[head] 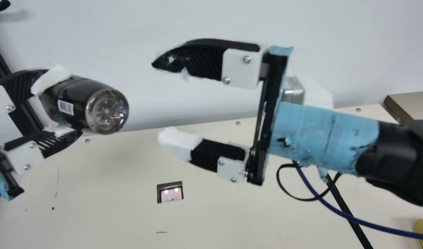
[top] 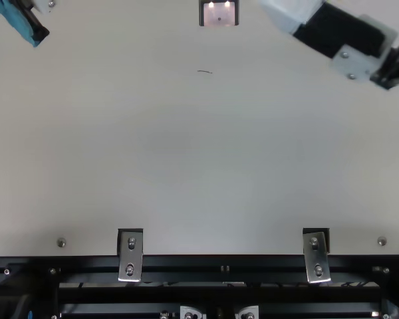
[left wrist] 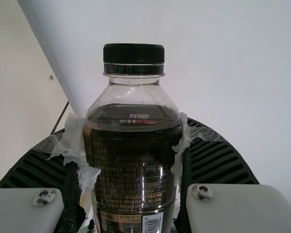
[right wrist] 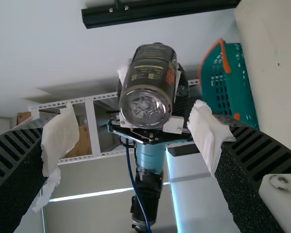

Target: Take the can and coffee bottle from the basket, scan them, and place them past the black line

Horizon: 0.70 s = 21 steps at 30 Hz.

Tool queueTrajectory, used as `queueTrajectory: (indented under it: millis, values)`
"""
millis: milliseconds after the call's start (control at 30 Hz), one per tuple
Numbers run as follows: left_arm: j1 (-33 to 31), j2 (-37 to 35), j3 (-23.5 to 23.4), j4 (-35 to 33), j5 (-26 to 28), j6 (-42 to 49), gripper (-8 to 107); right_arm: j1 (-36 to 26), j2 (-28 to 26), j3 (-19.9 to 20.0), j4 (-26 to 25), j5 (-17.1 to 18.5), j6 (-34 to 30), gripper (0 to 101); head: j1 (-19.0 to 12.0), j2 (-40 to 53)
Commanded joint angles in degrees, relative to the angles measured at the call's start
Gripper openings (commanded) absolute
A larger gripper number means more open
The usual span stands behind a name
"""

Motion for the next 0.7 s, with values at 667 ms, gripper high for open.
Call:
queueTrajectory:
  millis: [667]
  values:
    - [0.0,0.0,0.0,0.0,0.0,0.0,10,3.7,10.0,-9.8,-2.7,3.1,8.7,101,-1.5,-1.1]
